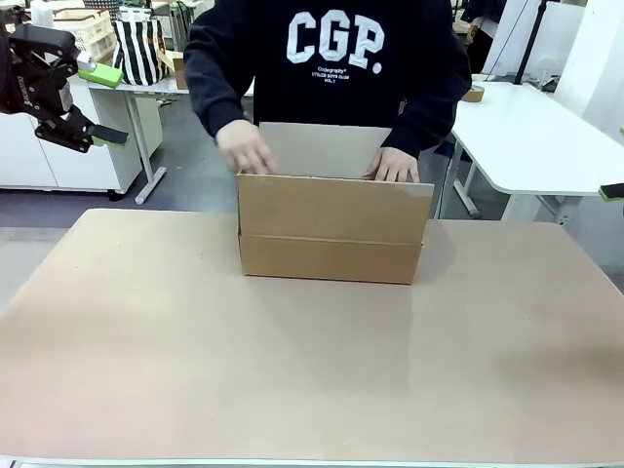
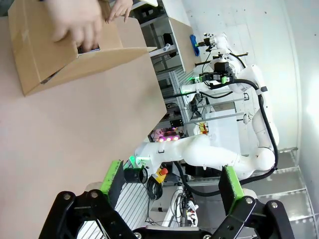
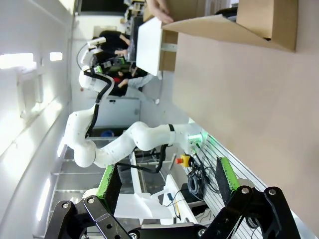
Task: Pack the gift set into the box.
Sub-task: Press and hold the closed box until the human finishes sealing it.
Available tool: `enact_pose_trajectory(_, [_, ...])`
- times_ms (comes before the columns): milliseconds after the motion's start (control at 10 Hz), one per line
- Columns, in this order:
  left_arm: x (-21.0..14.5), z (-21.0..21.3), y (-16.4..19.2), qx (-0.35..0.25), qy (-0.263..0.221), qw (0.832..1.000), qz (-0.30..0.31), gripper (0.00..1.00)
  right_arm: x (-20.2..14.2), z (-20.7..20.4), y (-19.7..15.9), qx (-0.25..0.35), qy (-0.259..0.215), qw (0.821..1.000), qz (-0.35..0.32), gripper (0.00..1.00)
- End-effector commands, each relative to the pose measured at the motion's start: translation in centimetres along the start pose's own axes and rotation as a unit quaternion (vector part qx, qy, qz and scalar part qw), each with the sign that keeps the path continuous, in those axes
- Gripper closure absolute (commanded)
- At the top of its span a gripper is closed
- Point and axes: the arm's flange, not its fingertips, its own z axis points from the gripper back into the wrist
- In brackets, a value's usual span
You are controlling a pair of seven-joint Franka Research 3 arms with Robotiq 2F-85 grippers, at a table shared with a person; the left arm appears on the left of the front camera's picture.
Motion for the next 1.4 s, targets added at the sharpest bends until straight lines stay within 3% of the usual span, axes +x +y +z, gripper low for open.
enact_pose_trajectory(0, [-0.07, 0.08, -0.05, -0.001, 0.002, 1.0, 0.004, 0.0, 0.07, 0.06, 0.53, 0.01, -0.004, 1.0, -0.004, 0.0])
enact_pose_trajectory(1300, [-0.07, 0.08, -0.05, -0.001, 0.002, 1.0, 0.004, 0.0, 0.07, 0.06, 0.53, 0.01, -0.004, 1.0, -0.004, 0.0])
